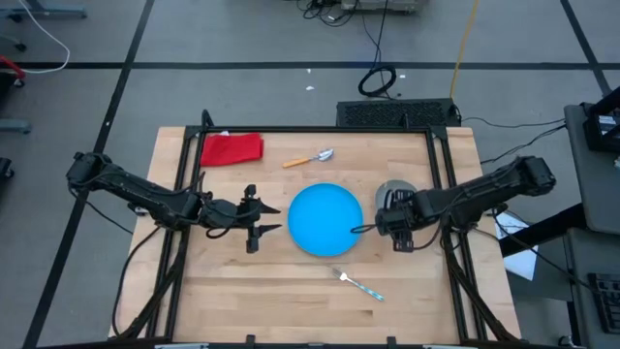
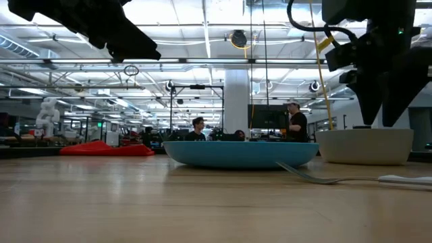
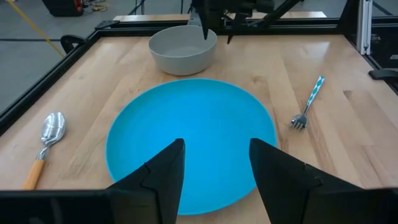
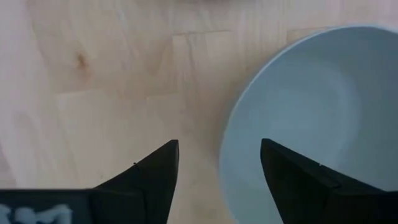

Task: Set table place
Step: Put the gray bowl on top of the blue plate

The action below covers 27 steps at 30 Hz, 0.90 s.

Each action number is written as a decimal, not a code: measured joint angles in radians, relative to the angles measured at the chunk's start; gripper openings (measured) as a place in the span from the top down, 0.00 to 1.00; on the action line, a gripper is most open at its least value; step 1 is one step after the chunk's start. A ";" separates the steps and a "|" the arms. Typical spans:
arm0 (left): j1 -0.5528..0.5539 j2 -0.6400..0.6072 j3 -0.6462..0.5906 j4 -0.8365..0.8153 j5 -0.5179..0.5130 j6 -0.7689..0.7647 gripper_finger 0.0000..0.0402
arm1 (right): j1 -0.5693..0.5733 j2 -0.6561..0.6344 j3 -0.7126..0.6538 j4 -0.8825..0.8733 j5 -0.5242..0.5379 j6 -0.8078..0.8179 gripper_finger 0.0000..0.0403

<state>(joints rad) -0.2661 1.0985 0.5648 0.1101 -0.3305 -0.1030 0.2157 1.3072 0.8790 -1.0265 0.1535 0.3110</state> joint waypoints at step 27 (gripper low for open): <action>0.000 0.000 0.001 0.030 -0.002 0.016 0.54 | -0.060 -0.010 -0.069 0.096 -0.031 -0.012 0.97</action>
<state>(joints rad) -0.2661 1.0985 0.5655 0.1405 -0.3325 -0.0872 0.1558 1.2972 0.8101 -0.9307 0.1230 0.2994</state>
